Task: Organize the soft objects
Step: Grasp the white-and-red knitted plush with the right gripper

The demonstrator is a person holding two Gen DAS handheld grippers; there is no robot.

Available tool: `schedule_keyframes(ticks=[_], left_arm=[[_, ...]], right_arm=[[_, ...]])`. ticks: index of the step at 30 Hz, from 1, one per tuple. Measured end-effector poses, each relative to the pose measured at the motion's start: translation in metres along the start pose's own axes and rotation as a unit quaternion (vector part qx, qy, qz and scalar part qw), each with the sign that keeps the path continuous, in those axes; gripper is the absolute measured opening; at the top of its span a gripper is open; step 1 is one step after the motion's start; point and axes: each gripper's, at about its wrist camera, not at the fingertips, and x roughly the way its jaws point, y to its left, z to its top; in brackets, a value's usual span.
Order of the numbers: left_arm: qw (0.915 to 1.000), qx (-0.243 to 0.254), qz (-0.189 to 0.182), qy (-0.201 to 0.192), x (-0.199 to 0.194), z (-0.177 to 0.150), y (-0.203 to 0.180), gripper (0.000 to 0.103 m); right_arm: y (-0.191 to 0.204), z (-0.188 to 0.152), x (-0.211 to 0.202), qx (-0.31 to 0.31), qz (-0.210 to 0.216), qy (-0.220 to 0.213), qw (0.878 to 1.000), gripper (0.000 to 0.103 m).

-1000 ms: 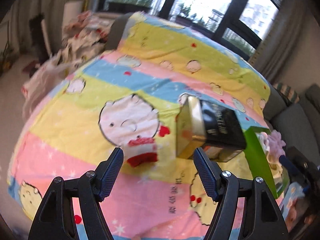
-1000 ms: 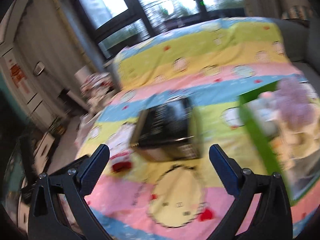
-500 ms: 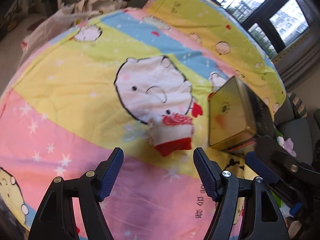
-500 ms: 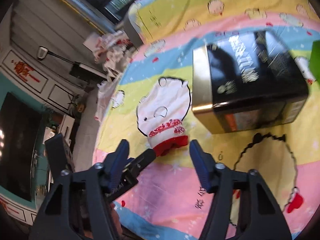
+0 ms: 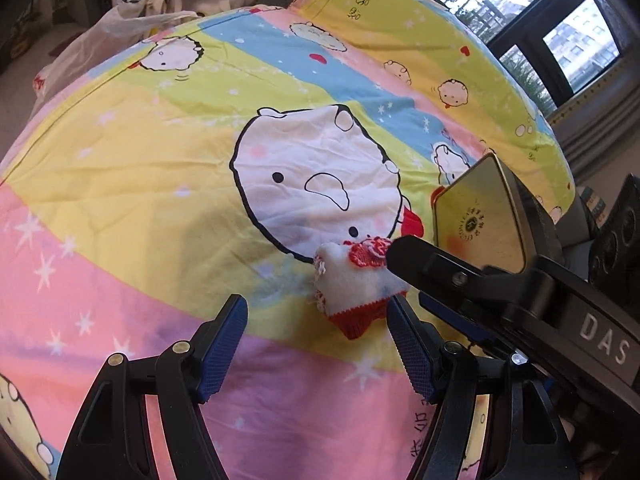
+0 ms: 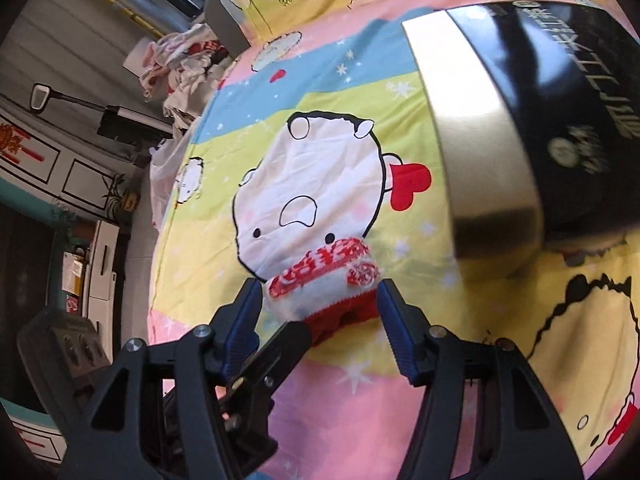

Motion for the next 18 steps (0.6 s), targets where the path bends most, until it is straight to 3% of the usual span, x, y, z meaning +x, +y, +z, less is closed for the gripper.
schedule_keyframes(ticks=[5, 8, 11, 13, 18], left_arm=[[0.9999, 0.014, 0.005, -0.005, 0.004, 0.0, -0.002, 0.073], [0.9997, 0.022, 0.007, -0.009, 0.005, 0.0, -0.004, 0.071], [0.9993, 0.036, -0.002, -0.006, 0.007, 0.0, -0.008, 0.054], [0.9988, 0.045, -0.018, -0.003, 0.007, -0.001, -0.013, 0.037], [0.998, 0.061, -0.018, -0.005, 0.002, -0.006, -0.025, 0.032]], right_arm=[[0.0, 0.007, 0.016, 0.0, -0.014, 0.012, 1.0, 0.069], [0.001, 0.01, 0.024, -0.007, -0.018, 0.017, 1.0, 0.069], [-0.002, 0.009, 0.031, -0.009, -0.011, 0.026, 1.0, 0.062], [-0.002, 0.008, 0.032, -0.02, -0.016, 0.02, 0.999, 0.057], [-0.011, 0.004, 0.025, -0.013, 0.015, 0.02, 1.0, 0.051]])
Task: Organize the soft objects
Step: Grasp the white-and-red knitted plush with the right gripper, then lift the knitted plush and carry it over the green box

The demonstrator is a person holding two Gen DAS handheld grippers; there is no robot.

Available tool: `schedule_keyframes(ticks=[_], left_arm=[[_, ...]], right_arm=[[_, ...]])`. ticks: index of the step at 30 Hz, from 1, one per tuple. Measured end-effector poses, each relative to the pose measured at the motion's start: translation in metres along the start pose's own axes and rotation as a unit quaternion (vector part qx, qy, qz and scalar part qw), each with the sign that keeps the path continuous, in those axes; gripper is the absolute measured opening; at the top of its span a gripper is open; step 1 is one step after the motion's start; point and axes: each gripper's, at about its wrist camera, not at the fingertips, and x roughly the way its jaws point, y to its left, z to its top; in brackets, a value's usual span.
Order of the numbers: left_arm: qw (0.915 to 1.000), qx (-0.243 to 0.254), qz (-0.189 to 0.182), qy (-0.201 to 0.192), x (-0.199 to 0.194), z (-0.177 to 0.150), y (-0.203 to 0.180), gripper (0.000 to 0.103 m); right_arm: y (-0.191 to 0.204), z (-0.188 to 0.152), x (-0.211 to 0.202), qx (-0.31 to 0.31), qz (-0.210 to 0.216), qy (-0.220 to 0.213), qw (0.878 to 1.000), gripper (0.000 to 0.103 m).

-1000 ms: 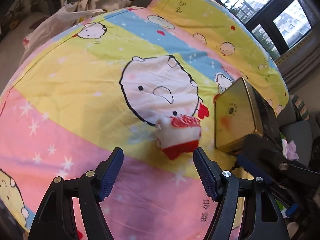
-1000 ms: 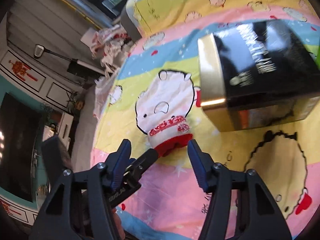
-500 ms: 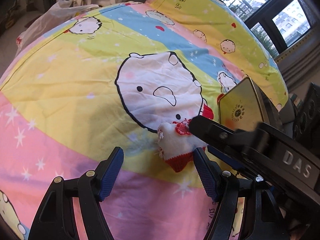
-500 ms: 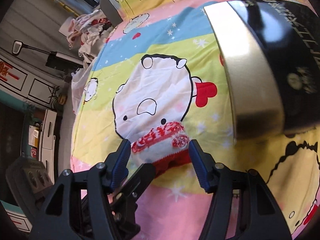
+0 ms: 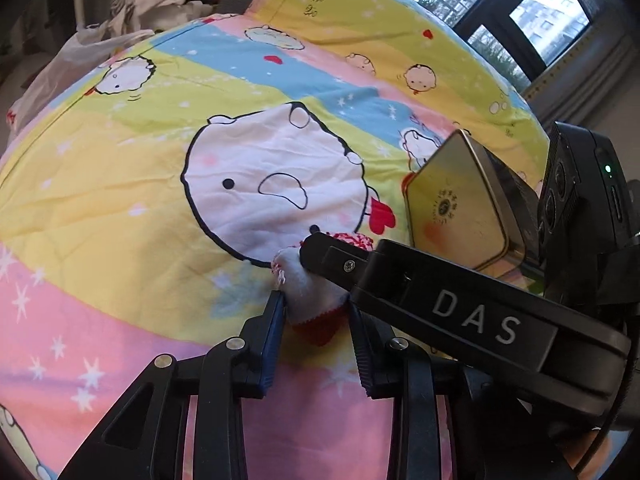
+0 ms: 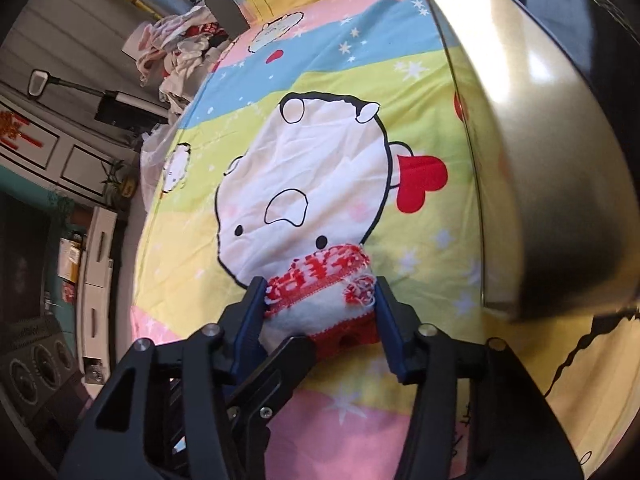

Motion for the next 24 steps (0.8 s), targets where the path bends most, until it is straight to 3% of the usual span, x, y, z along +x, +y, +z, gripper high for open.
schedule_keyframes(ticks=[11, 24], left_arm=[[0.9984, 0.052, -0.019, -0.007, -0.029, -0.026, -0.048, 0.032], [0.9906, 0.13, -0.036, -0.024, -0.044, -0.052, -0.117, 0.032]], right_arm=[[-0.003, -0.027, -0.057, -0.027, -0.008, -0.04, 0.999, 0.051], [-0.027, -0.052, -0.121, -0.029, -0.034, -0.115, 0.992, 0.052]])
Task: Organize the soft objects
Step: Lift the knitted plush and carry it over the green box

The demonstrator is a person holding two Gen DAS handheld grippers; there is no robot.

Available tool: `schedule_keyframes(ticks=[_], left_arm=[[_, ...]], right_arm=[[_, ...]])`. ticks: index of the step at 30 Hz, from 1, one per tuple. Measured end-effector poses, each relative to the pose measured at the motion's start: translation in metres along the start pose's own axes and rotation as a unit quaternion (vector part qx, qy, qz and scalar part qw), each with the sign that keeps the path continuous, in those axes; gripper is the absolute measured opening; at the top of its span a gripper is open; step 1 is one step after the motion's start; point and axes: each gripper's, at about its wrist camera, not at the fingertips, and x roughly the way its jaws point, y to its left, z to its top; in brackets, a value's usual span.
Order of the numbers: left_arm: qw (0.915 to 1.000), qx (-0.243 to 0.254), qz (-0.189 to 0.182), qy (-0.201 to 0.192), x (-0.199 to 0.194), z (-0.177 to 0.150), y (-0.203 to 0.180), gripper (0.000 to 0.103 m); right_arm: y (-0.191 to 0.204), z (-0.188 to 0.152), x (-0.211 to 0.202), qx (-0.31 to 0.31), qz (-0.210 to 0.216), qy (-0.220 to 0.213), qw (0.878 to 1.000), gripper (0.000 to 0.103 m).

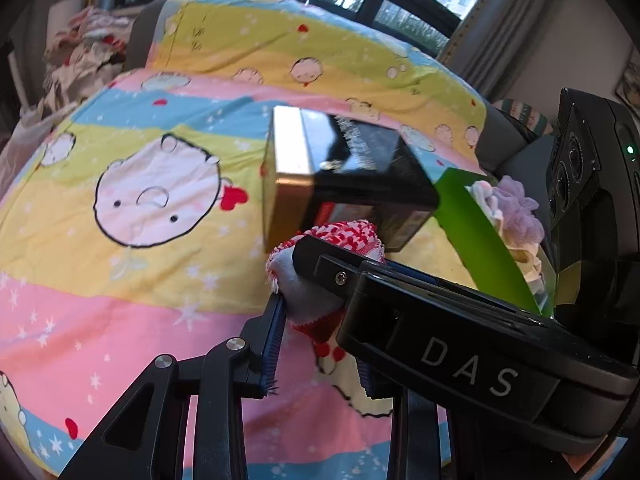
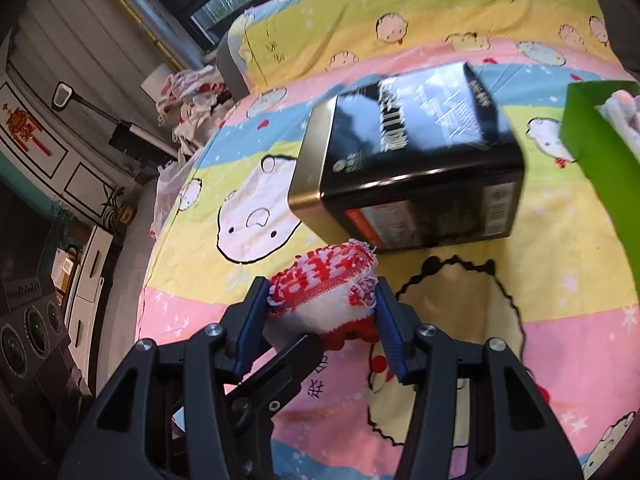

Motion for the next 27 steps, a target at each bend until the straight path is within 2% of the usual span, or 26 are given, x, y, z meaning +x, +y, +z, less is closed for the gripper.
schedule_keyframes(ticks=[14, 27], left_arm=[[0.9985, 0.05, -0.007, -0.022, -0.006, -0.003, -0.051, 0.032], [0.9946, 0.093, -0.035, -0.031, -0.006, -0.008, -0.097, 0.032]], right_arm=[[-0.024, -0.006, -0.043, 0.008, -0.007, -0.061, 0.998, 0.054], [-0.051, -0.016, -0.085, 0.019, -0.036, -0.108, 0.993, 0.055]])
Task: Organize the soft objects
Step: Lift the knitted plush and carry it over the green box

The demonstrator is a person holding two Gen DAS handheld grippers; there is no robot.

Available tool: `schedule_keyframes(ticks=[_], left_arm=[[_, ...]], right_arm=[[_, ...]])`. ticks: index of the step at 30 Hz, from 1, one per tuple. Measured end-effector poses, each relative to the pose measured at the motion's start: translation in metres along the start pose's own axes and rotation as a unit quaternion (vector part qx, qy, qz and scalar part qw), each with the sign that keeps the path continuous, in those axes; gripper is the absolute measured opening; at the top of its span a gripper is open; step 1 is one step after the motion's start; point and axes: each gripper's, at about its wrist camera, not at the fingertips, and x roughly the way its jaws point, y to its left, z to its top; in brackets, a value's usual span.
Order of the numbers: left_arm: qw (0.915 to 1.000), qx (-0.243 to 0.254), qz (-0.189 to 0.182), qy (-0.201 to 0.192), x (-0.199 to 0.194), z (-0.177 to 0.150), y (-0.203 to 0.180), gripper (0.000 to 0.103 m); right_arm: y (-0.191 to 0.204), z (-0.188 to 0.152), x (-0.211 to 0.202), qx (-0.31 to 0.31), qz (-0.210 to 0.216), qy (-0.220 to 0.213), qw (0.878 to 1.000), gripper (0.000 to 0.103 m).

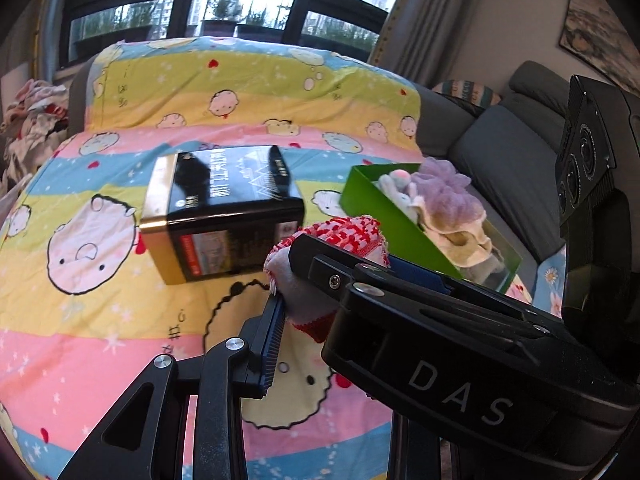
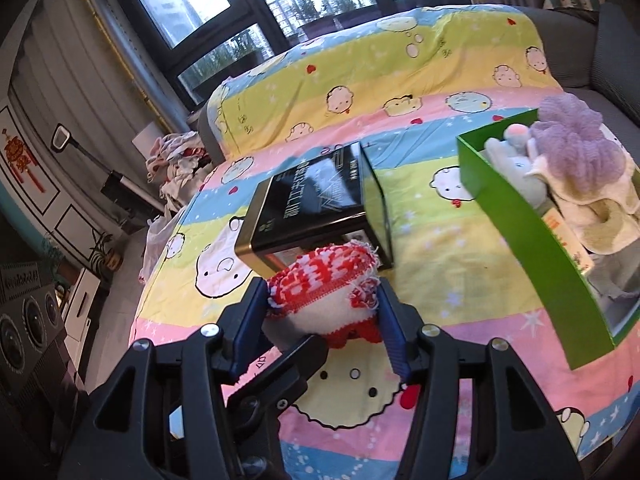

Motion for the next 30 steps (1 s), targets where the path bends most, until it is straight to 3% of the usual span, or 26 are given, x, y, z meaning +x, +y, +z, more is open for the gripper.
schedule_keyframes(ticks=[17, 30], left_arm=[[0.9997, 0.018, -0.014, 0.002, 0.009, 0.005, -0.029, 0.032], [0.997, 0.066, -0.039, -0.005, 0.022, 0.017, -0.071, 0.032]], right_arm=[[-0.022, 0.004, -0.02, 0.009, -0.018, -0.022, 1.0, 0.056], [-0.059, 0.015, -0.047, 0.028, -0.038, -0.055, 0.997, 0.057]])
